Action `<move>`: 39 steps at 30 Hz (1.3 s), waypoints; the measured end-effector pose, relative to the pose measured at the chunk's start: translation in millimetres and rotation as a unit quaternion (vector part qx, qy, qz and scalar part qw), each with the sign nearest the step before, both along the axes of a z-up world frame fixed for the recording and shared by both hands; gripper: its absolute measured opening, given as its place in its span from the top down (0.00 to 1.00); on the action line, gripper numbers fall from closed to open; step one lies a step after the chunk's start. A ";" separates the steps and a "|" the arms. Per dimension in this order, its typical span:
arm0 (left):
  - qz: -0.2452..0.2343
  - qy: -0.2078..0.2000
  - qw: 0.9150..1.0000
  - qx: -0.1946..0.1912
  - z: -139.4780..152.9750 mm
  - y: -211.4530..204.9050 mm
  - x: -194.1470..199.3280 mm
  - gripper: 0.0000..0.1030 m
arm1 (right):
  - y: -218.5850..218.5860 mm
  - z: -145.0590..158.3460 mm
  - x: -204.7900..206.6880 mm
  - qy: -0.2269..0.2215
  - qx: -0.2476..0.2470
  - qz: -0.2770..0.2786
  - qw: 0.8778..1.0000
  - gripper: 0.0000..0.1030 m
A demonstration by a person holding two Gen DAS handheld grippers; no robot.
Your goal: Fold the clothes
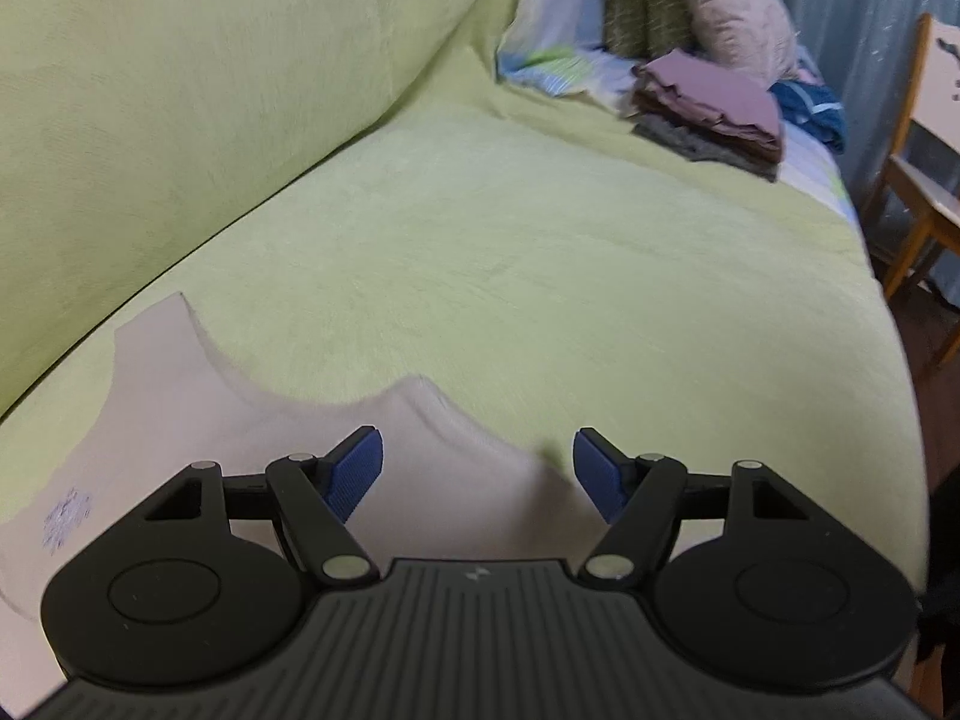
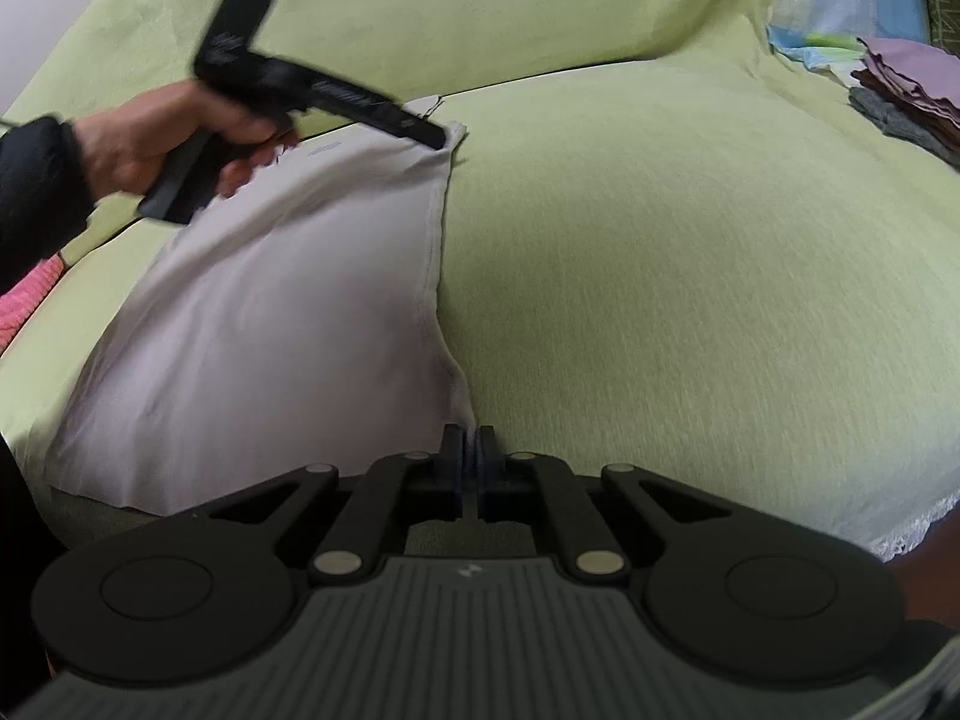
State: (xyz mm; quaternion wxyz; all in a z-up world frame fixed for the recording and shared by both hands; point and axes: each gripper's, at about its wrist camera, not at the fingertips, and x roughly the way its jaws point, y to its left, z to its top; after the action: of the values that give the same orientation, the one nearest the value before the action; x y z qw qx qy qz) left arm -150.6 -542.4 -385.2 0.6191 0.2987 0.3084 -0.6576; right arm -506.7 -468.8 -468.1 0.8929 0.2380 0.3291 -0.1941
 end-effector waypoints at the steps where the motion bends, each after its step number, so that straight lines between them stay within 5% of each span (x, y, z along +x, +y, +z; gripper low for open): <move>1: 0.003 -0.003 1.000 0.007 -1.9 -5.3 -0.2 0.39 | -1.8 0.0 -0.1 -0.001 0.001 0.001 1.000 0.98; 6: 0.019 -0.021 0.999 0.031 -8.3 -17.1 -4.7 0.54 | -10.1 1.3 -1.3 -0.012 0.019 -0.008 1.000 0.98; 8: 0.023 -0.026 0.999 0.031 -8.0 -17.8 -6.1 0.71 | -10.3 0.5 -1.8 -0.015 0.021 -0.005 1.000 0.98; 11: 0.028 -0.034 0.999 0.031 -8.3 -17.9 -7.2 0.82 | -9.5 0.3 -3.4 -0.020 0.027 -0.003 0.999 0.97; 39: 0.056 -0.027 0.998 -0.008 -9.9 -20.4 -8.7 0.91 | 10.3 13.5 -11.0 0.003 0.045 -0.015 0.999 0.99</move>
State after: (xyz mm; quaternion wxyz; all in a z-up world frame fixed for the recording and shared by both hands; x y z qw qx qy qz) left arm -159.2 -562.8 -395.2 0.6656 0.2933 0.3025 -0.6160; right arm -517.7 -458.5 -454.7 0.8772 0.2823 0.3370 -0.1933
